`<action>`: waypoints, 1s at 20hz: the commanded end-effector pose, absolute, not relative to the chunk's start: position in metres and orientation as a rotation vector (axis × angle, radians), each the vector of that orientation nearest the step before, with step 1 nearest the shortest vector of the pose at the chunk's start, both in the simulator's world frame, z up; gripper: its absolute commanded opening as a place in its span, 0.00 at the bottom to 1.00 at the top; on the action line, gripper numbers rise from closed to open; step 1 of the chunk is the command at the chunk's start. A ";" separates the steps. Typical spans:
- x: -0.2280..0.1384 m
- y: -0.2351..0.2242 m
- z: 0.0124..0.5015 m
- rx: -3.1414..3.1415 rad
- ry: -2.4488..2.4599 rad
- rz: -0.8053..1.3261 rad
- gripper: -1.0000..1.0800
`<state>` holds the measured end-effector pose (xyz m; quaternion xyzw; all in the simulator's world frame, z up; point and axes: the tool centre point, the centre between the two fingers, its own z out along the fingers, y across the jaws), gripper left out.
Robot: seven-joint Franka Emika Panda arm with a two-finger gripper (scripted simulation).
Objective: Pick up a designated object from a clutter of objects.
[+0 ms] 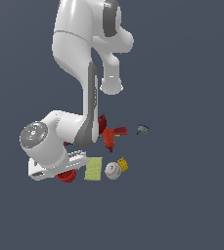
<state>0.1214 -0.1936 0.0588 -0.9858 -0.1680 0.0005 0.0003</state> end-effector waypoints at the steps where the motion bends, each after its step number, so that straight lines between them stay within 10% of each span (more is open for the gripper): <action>1: 0.121 -0.194 0.049 -3.097 -0.528 0.000 0.96; 6: 0.123 -0.194 0.047 -3.097 -0.529 0.000 0.96; 7: 0.123 -0.194 0.047 -3.097 -0.529 0.000 0.00; 20: 0.122 -0.193 0.048 -3.097 -0.529 0.001 0.00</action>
